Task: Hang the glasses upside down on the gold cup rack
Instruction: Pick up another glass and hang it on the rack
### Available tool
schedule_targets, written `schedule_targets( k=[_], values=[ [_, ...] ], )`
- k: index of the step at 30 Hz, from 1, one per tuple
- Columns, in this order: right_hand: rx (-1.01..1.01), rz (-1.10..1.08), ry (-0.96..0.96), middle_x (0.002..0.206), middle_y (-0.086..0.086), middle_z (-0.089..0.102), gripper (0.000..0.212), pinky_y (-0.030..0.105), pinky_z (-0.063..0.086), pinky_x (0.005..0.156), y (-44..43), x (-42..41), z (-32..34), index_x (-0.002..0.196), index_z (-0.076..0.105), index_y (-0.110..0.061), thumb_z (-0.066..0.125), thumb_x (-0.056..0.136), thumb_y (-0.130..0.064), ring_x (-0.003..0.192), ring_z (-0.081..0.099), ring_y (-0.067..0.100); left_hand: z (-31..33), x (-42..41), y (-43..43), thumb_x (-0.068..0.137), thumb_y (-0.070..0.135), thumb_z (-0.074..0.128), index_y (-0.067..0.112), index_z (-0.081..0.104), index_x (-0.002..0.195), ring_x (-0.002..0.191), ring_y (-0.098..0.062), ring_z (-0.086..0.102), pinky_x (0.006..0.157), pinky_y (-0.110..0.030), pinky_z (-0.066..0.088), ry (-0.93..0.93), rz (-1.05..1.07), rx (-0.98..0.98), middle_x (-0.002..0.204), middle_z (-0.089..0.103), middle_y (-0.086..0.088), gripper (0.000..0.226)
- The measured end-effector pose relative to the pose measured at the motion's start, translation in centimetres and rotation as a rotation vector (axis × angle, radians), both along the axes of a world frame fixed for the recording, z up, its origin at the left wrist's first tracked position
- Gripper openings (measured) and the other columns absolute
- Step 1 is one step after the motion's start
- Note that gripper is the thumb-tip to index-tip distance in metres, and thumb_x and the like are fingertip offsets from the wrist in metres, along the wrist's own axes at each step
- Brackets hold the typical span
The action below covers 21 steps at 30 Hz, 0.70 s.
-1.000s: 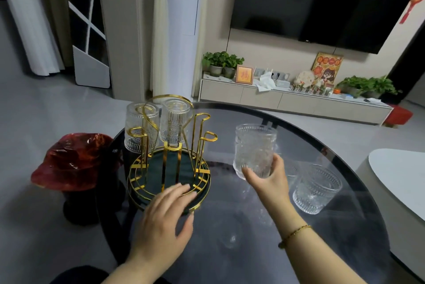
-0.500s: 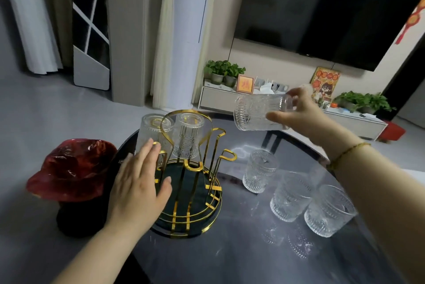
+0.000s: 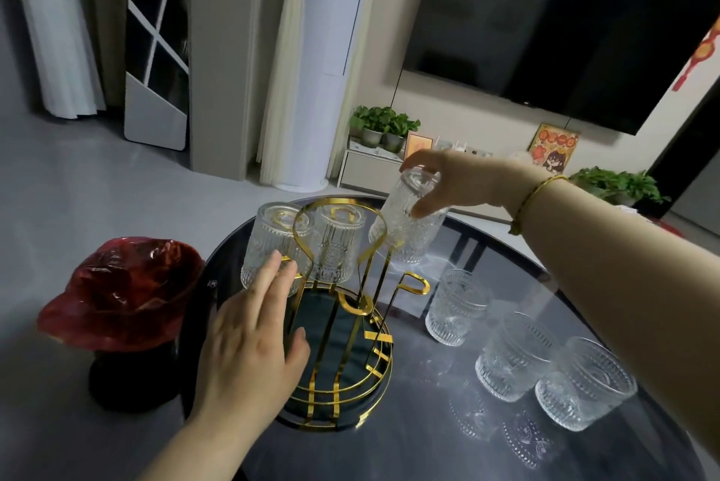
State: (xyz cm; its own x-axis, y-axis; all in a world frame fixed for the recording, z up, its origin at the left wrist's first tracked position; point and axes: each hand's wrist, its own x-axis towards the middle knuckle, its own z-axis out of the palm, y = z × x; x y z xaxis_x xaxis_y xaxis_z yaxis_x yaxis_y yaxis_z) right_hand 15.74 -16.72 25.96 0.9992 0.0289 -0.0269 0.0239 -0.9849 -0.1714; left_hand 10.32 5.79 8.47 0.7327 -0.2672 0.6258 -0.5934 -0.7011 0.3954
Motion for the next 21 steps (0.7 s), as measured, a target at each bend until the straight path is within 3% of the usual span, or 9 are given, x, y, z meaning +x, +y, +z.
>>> schedule_targets(
  k=[4, 12, 21],
  values=[
    [0.009, -0.005, 0.045, 0.133, 0.011, 0.043, 0.066, 0.034, 0.035, 0.096, 0.7, 0.1, -2.0, 0.127, 0.036, -0.022, 0.069, 0.070, -0.021, 0.115, 0.043, 0.025, -0.1, 0.1, 0.0, 0.048, -0.001, 0.082, -0.003, 0.047, 0.119, 0.091, -0.040, 0.062, 0.074, -0.052, 0.050, 0.001, 0.004, -0.011, 0.126, 0.051, -0.025, 0.079],
    [0.067, 0.020, 0.109, 0.141, 0.005, 0.037, 0.072, 0.032, 0.028, 0.103, 1.5, 0.4, -5.2, 0.131, 0.032, -0.021, 0.068, 0.069, -0.013, 0.125, 0.037, 0.024, -0.3, 0.2, 0.0, 0.050, 0.002, 0.082, 0.001, 0.041, 0.121, 0.089, -0.040, 0.063, 0.073, -0.052, 0.051, -0.012, -0.004, -0.029, 0.128, 0.049, -0.026, 0.081],
    [0.148, -0.004, 0.170, 0.138, 0.009, 0.040, 0.068, 0.031, 0.032, 0.099, 1.3, 0.7, -6.5, 0.129, 0.035, -0.020, 0.068, 0.070, -0.011, 0.122, 0.040, 0.025, -0.2, 0.1, -0.1, 0.051, 0.001, 0.081, 0.003, 0.039, 0.122, 0.079, -0.037, 0.065, 0.069, -0.047, 0.052, -0.020, -0.019, -0.051, 0.129, 0.048, -0.025, 0.083]
  ],
)
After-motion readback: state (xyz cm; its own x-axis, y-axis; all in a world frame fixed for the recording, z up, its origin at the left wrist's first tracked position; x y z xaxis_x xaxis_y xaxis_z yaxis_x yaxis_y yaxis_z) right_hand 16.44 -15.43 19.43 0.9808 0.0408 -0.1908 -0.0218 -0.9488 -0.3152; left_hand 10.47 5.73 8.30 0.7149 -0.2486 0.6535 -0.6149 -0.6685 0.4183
